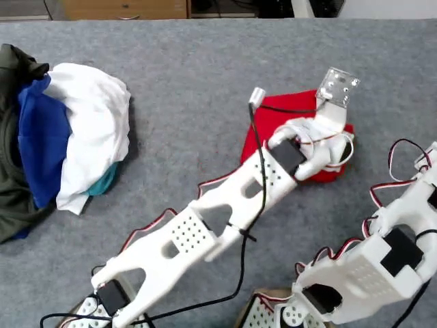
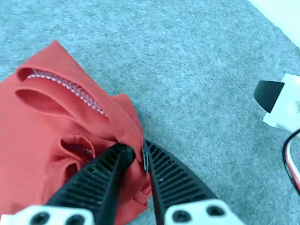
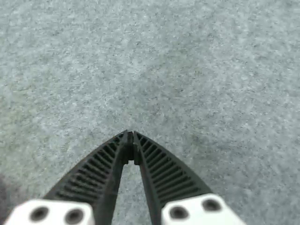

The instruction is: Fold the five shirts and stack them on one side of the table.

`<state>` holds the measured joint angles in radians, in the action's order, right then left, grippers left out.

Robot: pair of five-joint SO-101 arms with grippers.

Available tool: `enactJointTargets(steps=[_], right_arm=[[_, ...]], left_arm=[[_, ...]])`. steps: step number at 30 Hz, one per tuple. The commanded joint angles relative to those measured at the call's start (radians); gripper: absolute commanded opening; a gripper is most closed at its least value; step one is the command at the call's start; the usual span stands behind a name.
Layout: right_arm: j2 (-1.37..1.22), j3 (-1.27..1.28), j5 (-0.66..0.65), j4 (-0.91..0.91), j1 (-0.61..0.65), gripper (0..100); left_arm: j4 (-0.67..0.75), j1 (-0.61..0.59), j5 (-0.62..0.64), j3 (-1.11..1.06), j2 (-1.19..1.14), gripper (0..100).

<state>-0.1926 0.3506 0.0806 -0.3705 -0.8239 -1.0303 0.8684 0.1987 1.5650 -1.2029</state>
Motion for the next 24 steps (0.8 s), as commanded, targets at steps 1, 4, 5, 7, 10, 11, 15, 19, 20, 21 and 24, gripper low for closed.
enactJointTargets(steps=[1,4,5,7,10,11,15,19,20,21,24], right_arm=[[0.005,-0.056,0.008,0.02,-0.018,0.2],[0.005,-0.056,0.008,0.02,-0.018,0.2],[0.005,-0.056,0.008,0.02,-0.016,0.2],[0.004,-0.056,0.008,0.018,-0.015,0.2],[0.004,-0.056,0.008,0.017,-0.012,0.2],[0.004,-0.056,0.008,0.017,-0.01,0.2],[0.004,-0.056,0.008,0.018,-0.01,0.2],[0.005,-0.056,0.008,0.017,-0.008,0.2],[0.007,-0.056,0.006,0.015,-0.008,0.2],[0.008,-0.056,0.006,0.014,-0.008,0.2],[0.01,-0.056,0.002,0.011,0.005,0.2]], left_arm=[[0.052,0.017,0.002,-0.008,0.013,2],[0.066,0.015,0.002,-0.02,0.007,2],[0.066,0.014,0.002,-0.029,0.007,2],[0.066,0.009,0.005,-0.052,0.007,5],[0.058,-0.011,0.104,-0.057,0.007,14],[0.058,-0.021,0.15,-0.057,0.01,16],[0.058,-0.057,0.199,-0.046,0.019,17],[-0.052,-0.098,0.198,0.049,0.047,14],[-0.089,-0.117,0.19,0.084,0.051,12],[-0.121,-0.133,0.172,0.107,0.059,10],[-0.192,-0.19,0.124,0.106,0.079,2]])
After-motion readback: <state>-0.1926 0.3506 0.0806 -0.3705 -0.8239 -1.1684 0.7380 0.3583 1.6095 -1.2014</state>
